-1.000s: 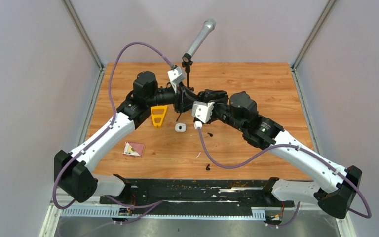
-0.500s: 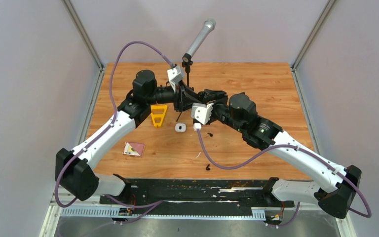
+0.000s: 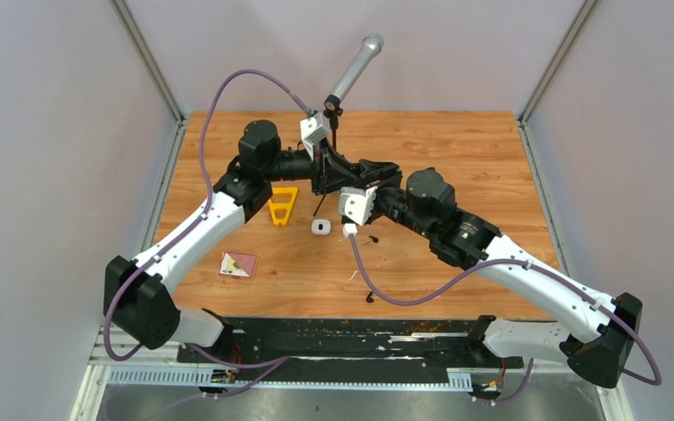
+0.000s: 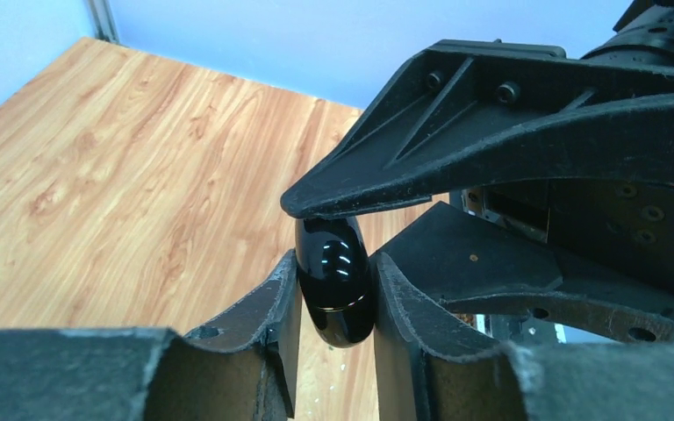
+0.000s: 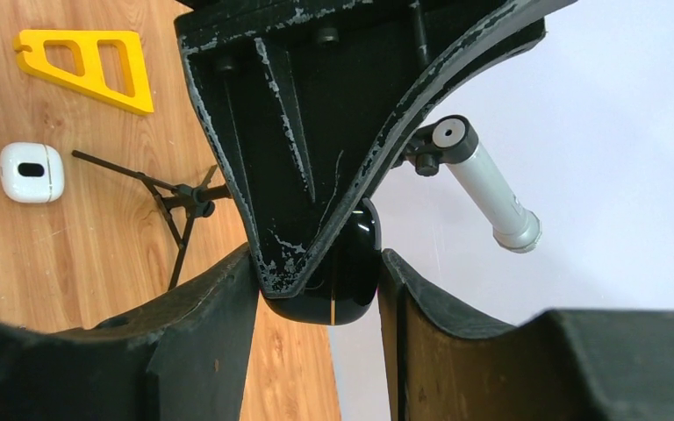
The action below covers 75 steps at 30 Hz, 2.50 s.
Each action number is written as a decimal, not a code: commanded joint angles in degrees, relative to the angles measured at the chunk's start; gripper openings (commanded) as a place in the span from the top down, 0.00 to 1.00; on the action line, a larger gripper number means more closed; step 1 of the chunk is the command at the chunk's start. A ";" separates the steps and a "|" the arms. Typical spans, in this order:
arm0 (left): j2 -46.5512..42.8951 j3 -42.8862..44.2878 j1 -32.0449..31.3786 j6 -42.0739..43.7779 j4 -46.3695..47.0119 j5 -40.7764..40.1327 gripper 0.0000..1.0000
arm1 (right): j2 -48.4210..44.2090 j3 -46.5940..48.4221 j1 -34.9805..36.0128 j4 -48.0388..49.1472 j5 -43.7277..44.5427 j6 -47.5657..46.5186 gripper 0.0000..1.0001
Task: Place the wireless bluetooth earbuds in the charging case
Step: Pass from the right arm to the left, then pass from the left arm to the right
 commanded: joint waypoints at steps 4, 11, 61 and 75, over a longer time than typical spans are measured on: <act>-0.28 1.73 -0.42 1.17 -0.87 0.45 0.80 | -0.68 1.82 0.50 1.87 -0.47 2.11 0.75; -1.47 -2.74 2.06 -2.09 5.26 2.69 1.00 | -2.08 8.98 -3.25 -18.82 -14.62 16.48 0.30; -4.81 -16.35 0.61 1.66 25.65 4.82 0.66 | 22.04 37.83 -19.18 -48.97 -50.09 25.45 1.00; -4.59 -17.88 1.95 0.45 24.28 5.76 0.43 | 21.17 36.84 -19.64 -47.16 -49.57 27.05 1.00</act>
